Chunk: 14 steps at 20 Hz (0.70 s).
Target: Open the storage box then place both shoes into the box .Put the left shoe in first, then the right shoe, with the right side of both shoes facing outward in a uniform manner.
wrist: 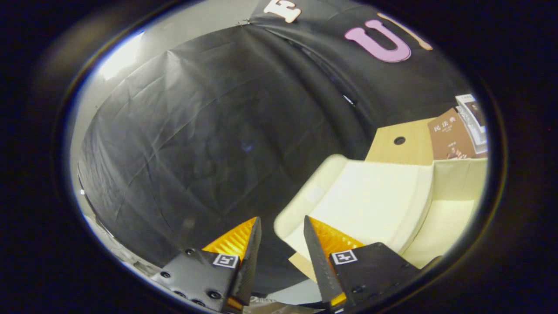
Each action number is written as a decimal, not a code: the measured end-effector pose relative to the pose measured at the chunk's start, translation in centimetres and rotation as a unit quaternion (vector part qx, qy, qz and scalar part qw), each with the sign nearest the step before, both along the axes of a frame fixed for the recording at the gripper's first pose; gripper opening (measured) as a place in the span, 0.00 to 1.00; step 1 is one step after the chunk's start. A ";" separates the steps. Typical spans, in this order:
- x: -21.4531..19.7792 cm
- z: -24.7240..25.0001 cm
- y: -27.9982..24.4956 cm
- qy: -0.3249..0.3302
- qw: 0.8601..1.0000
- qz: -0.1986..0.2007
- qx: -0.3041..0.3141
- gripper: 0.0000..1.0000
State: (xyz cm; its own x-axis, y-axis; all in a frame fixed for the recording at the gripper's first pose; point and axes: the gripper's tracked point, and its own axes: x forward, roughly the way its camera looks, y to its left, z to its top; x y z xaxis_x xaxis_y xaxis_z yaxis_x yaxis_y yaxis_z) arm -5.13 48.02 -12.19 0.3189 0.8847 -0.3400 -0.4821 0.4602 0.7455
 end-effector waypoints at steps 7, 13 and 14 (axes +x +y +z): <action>0.9 0.4 -6.3 -0.067 0.995 -0.043 -0.055 0.90; 2.6 -0.7 -16.0 -0.133 0.976 -0.102 -0.138 0.93; 2.9 -1.0 -17.7 -0.137 0.973 -0.115 -0.146 0.94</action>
